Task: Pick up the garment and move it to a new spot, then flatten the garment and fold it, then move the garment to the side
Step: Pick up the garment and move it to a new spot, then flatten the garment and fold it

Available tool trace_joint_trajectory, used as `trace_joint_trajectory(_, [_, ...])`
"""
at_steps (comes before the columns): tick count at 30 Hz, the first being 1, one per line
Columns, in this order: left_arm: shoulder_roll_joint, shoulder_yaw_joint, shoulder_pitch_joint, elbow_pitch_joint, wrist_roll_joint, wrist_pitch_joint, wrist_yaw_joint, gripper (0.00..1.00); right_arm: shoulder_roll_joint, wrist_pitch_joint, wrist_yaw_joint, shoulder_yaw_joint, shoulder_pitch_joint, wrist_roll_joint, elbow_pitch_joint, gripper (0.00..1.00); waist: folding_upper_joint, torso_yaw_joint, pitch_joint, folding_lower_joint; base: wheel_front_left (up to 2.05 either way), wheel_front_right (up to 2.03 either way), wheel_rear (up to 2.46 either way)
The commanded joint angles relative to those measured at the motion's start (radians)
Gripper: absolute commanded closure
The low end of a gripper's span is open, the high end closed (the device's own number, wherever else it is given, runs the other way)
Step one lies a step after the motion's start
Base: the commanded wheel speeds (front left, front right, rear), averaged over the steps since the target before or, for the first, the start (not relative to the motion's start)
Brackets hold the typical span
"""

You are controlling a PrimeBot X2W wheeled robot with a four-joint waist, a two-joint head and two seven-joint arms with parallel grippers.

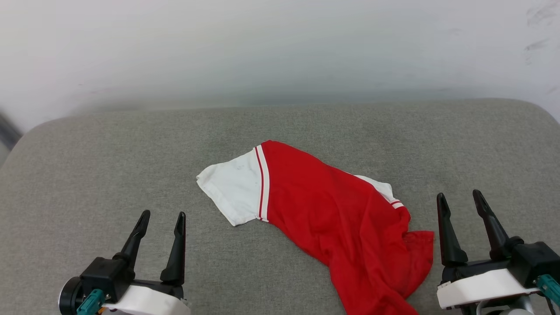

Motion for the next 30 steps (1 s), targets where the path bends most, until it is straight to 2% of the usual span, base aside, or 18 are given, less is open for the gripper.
trace_joint_trajectory(1, [0.001,0.005,-0.009,0.012,0.002,-0.003,-0.010,0.00,0.002,-0.002,-0.001,0.000,-0.014,-0.001,-0.008,0.00,0.0000,-0.006,0.005,0.0000,0.00,0.00,0.00])
trace_joint_trajectory(5, [0.038,-0.010,-0.071,0.044,-0.003,0.055,-0.047,0.00,0.002,-0.002,-0.001,-0.003,-0.025,-0.007,-0.018,0.00,0.0000,-0.022,0.032,0.0000,0.00,0.00,0.00])
trace_joint_trajectory(10, [0.096,-0.027,-0.210,0.064,-0.047,0.234,-0.115,0.00,0.002,-0.002,-0.001,-0.016,-0.046,-0.014,-0.036,0.00,0.0000,-0.043,0.091,0.0000,0.00,0.00,0.00])
trace_joint_trajectory(11, [0.096,-0.027,-0.210,0.064,-0.047,0.234,-0.115,0.00,0.002,-0.002,-0.001,-0.016,-0.046,-0.014,-0.036,0.00,0.0000,-0.043,0.091,0.0000,0.00,0.00,0.00])
trace_joint_trajectory(16, [0.155,-0.036,-0.403,0.125,-0.164,0.498,-0.176,0.00,0.002,-0.002,-0.001,-0.020,-0.074,-0.019,-0.050,0.00,0.0000,-0.067,0.176,0.0000,0.00,0.00,0.00])
trace_joint_trajectory(20, [0.210,-0.062,-0.557,0.203,-0.221,0.699,-0.195,0.00,0.002,-0.002,-0.001,-0.023,-0.094,-0.019,-0.056,0.00,0.0000,-0.090,0.235,0.0000,0.00,0.00,0.00])
trace_joint_trajectory(24, [0.246,-0.097,-0.671,0.280,-0.274,0.845,-0.204,0.00,0.002,-0.002,-0.001,-0.024,-0.113,-0.014,-0.059,0.00,0.0000,-0.112,0.281,0.0000,0.00,0.00,0.00])
trace_joint_trajectory(30, [0.281,-0.145,-0.763,0.397,-0.320,1.007,-0.209,0.00,0.002,-0.002,-0.001,-0.016,-0.139,-0.006,-0.061,0.00,0.0000,-0.144,0.334,0.0000,0.00,0.00,0.00])
